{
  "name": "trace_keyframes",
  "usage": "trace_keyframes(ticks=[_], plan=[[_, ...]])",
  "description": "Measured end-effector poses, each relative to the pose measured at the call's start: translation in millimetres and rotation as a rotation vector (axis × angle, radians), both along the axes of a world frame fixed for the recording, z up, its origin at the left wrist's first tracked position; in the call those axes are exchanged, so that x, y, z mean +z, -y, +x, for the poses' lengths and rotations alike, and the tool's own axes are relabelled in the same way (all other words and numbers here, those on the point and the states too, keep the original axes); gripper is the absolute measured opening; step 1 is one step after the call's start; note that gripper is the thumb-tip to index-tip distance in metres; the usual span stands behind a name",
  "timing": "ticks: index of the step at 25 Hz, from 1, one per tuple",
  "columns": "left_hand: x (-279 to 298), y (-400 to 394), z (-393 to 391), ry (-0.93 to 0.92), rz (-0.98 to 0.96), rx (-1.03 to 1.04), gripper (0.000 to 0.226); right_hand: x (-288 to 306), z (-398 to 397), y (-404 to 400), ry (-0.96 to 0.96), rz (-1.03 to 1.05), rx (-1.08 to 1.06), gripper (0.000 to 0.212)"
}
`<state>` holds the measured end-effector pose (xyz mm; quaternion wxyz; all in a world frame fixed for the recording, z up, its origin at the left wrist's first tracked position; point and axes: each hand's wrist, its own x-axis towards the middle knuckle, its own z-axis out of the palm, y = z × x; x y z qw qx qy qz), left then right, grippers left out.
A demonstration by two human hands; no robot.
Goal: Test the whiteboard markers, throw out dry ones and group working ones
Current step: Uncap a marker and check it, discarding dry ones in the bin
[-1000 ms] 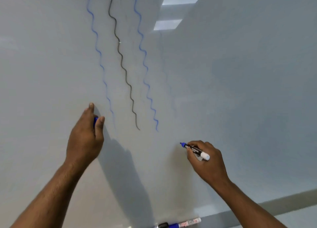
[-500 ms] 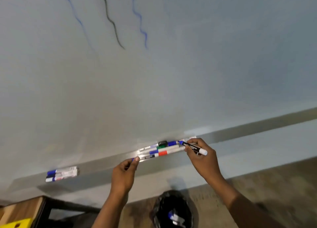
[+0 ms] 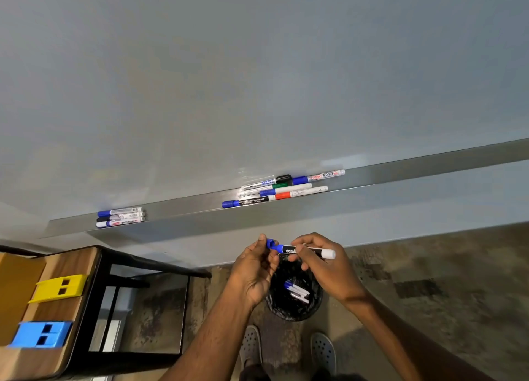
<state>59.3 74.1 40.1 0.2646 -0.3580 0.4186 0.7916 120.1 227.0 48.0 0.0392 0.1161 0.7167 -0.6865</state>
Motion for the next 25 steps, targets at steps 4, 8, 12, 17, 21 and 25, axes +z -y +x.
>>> trace_keyframes(ticks=[4, 8, 12, 17, 21, 25], plan=[[-3.8, -1.4, -0.7, 0.031, 0.028, 0.037, 0.019, -0.6, -2.5, 1.8, -0.015, 0.051, 0.019, 0.011], [-3.3, -2.3, -5.7, 0.057, 0.071, 0.090, 0.024, -8.3, -9.7, 2.0, -0.043, 0.050, -0.064, 0.011], [-0.8, -8.4, -2.4, 0.013, 0.033, 0.013, 0.016, -17.4, -13.4, 6.6, -0.075, 0.117, -0.032, 0.007], [-5.2, -13.8, -2.7, -0.033, 0.010, 0.042, 0.016, -23.0, -19.2, 12.9, -0.121, 0.206, -0.007, 0.008], [-14.4, -6.5, -8.3, -0.088, 0.039, 0.071, 0.030, -33.7, -31.3, 16.5, -0.044, 0.116, -0.031, 0.011], [-26.7, 22.2, -25.5, -0.265, -0.774, -0.461, 0.022, -68.7, -35.1, 7.3, 0.119, 0.026, -0.034, 0.011]])
